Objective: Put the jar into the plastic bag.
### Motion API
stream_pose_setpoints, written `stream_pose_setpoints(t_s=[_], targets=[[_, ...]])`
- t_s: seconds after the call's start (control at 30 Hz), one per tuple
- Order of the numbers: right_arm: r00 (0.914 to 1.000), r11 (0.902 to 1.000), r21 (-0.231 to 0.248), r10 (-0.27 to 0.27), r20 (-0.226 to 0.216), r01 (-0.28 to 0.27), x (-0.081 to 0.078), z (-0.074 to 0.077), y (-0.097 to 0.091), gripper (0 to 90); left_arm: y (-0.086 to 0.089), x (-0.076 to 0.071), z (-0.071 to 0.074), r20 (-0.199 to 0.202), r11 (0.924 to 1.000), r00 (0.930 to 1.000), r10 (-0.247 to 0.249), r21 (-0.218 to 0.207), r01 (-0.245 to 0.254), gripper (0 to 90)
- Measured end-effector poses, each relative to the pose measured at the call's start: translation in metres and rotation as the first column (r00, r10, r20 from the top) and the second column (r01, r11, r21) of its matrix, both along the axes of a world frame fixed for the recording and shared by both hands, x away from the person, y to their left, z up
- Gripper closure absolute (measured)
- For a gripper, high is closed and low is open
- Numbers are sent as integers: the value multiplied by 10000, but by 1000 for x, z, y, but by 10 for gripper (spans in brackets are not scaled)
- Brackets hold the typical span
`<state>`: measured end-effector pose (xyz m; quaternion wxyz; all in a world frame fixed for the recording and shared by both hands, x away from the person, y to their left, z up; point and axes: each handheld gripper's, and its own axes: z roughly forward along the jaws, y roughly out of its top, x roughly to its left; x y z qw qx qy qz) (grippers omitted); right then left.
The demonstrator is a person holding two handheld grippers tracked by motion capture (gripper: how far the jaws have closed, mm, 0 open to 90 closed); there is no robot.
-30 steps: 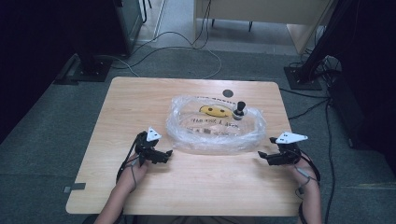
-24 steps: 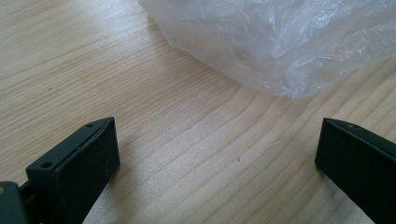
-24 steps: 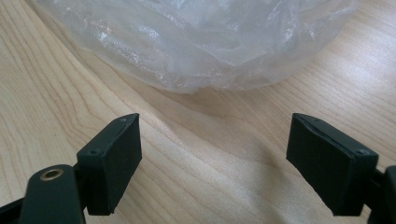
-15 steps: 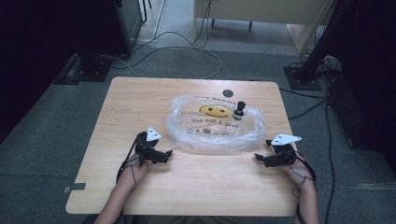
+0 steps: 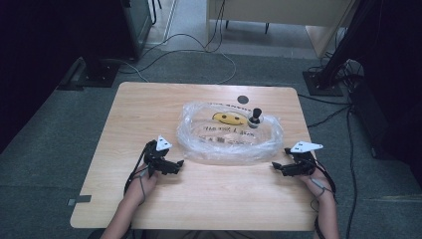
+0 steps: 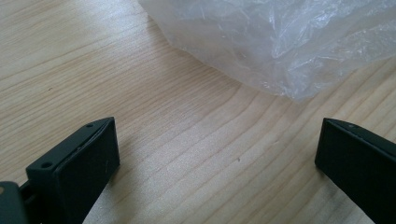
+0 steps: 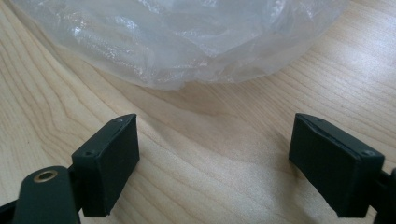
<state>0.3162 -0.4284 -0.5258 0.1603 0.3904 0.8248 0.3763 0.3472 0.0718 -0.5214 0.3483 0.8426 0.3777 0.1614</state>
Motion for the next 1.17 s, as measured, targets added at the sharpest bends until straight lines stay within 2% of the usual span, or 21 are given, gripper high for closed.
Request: stream_pose_setpoints(t_s=[0.13,1.17], targets=[[10000,9999,118,19,-69,-18,1,0,-1,159,0,0,0,2,10000,10000,0,0,0,0],[10000,10000,-7,15,-8,-15,0,0,0,153,0,0,0,1,10000,10000,0,0,0,0]])
